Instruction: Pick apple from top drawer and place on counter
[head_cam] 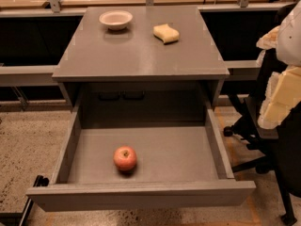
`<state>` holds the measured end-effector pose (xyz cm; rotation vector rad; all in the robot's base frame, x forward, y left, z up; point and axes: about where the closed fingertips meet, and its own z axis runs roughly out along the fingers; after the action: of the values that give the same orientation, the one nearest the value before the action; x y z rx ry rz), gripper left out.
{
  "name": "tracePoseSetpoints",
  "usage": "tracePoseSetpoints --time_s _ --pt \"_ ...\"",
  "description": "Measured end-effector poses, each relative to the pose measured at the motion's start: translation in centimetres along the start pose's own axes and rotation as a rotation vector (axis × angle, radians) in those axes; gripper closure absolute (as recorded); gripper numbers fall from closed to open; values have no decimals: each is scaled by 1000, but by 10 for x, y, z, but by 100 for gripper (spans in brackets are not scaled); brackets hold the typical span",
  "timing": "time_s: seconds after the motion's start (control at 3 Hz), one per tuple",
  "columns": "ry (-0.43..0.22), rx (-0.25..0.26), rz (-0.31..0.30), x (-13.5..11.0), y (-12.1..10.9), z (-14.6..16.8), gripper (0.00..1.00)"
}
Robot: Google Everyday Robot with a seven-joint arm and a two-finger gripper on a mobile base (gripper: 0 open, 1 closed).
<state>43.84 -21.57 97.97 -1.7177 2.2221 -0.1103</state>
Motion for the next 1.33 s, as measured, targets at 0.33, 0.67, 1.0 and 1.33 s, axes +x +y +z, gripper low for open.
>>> tracePoseSetpoints --time_s 0.33,0.67,1.0,1.33 --pt "0 0 0 0 0 0 0" --pt "-73 -18 -12 -5 -1 8 0" --pt "-174 -55 -56 -19 -4 29 0" --pt "-270 -78 -98 -36 -8 54 0"
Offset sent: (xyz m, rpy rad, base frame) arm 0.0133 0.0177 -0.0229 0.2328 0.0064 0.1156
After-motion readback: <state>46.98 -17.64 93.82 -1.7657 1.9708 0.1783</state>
